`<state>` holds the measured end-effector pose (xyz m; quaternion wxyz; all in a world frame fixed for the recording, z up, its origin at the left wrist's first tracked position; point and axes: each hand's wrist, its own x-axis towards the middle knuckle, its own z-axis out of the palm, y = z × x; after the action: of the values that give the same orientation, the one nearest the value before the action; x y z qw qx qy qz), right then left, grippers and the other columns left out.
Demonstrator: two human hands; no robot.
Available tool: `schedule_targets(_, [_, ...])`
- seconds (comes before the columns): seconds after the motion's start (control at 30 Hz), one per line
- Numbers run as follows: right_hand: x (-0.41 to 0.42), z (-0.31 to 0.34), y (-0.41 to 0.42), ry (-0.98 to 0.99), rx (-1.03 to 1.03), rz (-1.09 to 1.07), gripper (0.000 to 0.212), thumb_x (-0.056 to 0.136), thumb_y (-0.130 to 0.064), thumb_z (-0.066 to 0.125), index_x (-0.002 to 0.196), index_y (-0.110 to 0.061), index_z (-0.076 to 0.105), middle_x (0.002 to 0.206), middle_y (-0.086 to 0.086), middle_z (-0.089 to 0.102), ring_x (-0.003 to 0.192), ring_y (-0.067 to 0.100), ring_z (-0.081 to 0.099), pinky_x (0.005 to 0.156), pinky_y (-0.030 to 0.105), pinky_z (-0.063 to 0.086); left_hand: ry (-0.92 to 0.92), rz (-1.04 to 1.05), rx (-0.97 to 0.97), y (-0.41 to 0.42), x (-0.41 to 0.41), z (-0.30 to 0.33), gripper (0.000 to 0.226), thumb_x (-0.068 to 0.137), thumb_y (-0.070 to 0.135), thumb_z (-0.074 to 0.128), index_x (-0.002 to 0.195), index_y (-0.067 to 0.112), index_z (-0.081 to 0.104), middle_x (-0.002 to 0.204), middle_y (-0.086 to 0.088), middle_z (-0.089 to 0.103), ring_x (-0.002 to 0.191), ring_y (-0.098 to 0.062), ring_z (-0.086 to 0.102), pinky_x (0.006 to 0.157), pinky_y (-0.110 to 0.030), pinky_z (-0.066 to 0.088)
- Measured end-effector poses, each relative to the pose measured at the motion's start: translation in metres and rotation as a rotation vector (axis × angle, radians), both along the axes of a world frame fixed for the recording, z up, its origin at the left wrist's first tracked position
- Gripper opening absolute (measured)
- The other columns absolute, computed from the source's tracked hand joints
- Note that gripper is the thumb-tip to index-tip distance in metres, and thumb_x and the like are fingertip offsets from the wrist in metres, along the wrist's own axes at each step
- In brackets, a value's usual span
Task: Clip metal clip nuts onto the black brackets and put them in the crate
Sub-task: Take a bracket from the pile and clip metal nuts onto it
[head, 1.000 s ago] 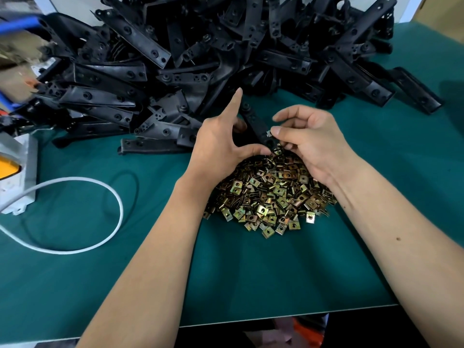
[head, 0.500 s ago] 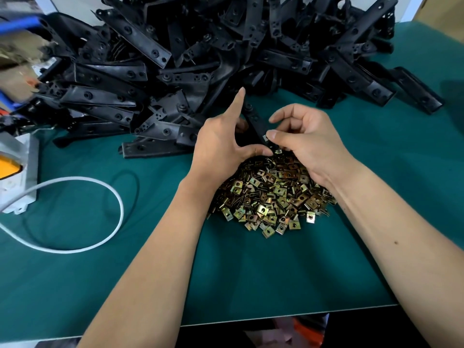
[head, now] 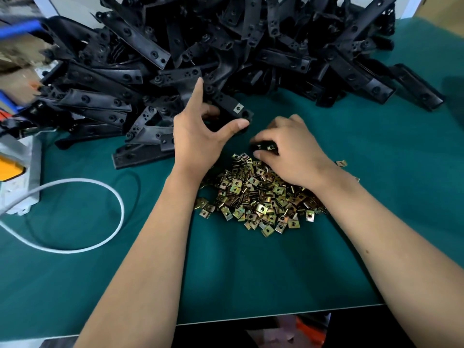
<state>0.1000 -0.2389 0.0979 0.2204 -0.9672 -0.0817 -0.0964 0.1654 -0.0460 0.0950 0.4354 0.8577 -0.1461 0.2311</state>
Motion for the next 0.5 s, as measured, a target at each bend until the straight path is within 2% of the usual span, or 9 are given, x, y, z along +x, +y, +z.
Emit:
schedule_targets(0.07, [0.0011, 0.0014, 0.0004, 0.008, 0.007, -0.02, 0.031, 0.093, -0.04, 0.074, 0.122, -0.031, 0.074, 0.111, 0.005, 0.058, 0.113, 0.027, 0.044, 0.096, 0.038, 0.04, 0.015, -0.006, -0.01, 0.0001, -0.0009, 0.0004, 0.118, 0.071, 0.068, 0.08, 0.16, 0.01, 0.03, 0.101, 0.008, 0.071, 0.102, -0.003, 0.065, 0.09, -0.001, 0.04])
schedule_targets(0.23, [0.0025, 0.0025, 0.0031, -0.007, 0.045, -0.031, 0.014, 0.091, -0.028, 0.078, 0.103, -0.02, 0.077, 0.098, -0.002, 0.061, 0.102, 0.021, 0.054, 0.083, 0.028, 0.036, 0.023, -0.035, -0.002, -0.001, -0.0018, -0.0008, 0.116, 0.072, 0.061, 0.084, 0.16, 0.008, 0.03, 0.101, 0.009, 0.071, 0.102, -0.002, 0.064, 0.089, 0.003, 0.035])
schedule_targets(0.4, [-0.0012, 0.0039, 0.0029, -0.015, 0.052, -0.015, 0.012, 0.093, -0.024, 0.076, 0.098, -0.016, 0.07, 0.098, 0.0, 0.067, 0.093, 0.018, 0.056, 0.079, 0.032, 0.042, 0.007, -0.07, 0.046, -0.0012, -0.0026, -0.0022, 0.117, 0.071, 0.065, 0.082, 0.16, 0.009, 0.031, 0.097, 0.016, 0.067, 0.099, 0.0, 0.064, 0.091, -0.005, 0.043])
schedule_targets(0.5, [-0.0023, 0.0065, 0.0005, -0.084, 0.183, -0.053, 0.008, 0.094, -0.019, 0.074, 0.1, -0.015, 0.069, 0.093, -0.002, 0.067, 0.086, 0.018, 0.061, 0.079, 0.032, 0.049, 0.009, -0.118, 0.088, -0.0022, -0.0038, -0.002, 0.118, 0.068, 0.069, 0.079, 0.16, 0.01, 0.032, 0.097, 0.016, 0.067, 0.1, 0.0, 0.065, 0.095, -0.013, 0.047])
